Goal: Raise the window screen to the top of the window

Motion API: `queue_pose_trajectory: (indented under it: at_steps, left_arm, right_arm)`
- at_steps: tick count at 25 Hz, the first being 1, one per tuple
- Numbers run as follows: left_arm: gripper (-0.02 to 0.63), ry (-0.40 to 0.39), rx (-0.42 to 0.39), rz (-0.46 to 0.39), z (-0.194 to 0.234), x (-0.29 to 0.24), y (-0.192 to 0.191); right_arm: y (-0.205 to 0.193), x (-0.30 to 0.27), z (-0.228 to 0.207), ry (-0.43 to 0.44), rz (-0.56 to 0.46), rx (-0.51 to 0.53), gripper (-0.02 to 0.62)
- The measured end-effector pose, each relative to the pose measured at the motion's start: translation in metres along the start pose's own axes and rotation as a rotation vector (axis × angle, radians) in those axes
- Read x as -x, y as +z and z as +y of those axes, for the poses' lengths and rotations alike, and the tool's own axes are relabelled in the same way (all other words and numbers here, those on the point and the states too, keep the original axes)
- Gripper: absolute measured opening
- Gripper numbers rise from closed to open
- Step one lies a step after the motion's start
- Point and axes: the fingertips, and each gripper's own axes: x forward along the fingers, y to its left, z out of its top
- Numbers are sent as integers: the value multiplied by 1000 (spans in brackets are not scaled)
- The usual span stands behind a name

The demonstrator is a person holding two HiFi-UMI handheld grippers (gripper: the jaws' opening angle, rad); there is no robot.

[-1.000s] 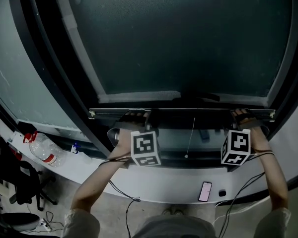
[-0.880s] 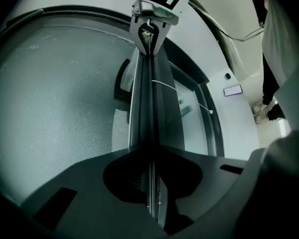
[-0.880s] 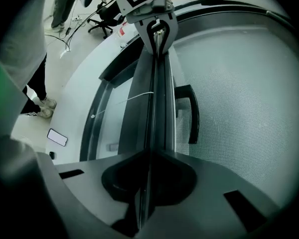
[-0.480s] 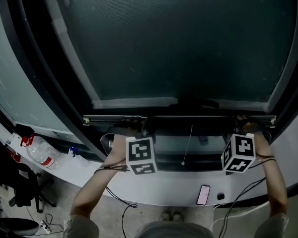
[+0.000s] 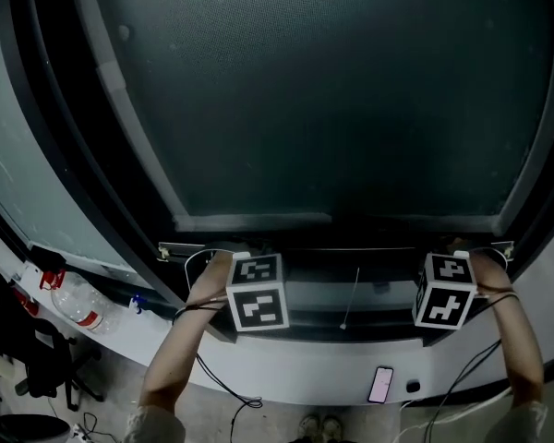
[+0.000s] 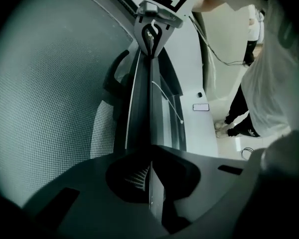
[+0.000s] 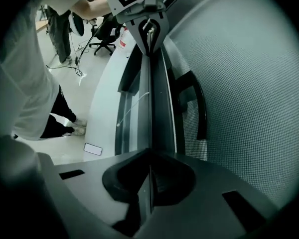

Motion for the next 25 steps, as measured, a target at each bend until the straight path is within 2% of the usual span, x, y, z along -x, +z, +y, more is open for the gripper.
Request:
queue_pose_trajectory:
  at_steps: [2, 9, 16, 20, 25]
  left_arm:
    - [18, -24, 14, -31, 0, 1, 0]
    - [18, 68, 26, -48, 10, 14, 2]
    - [20, 287, 1, -34, 61, 76, 13]
    - [20, 443, -12, -47, 102, 128, 25]
    - [20, 596, -30, -56, 155, 202, 34]
  right_arm:
    - [2, 1, -1, 26, -15, -7, 18]
    - [1, 14, -10, -96, -49, 21, 19]
    - [7, 74, -62, -349, -63, 56, 20]
    - [10, 126, -102, -511, -62, 66, 20]
    - [22, 194, -157, -663, -61, 101, 20]
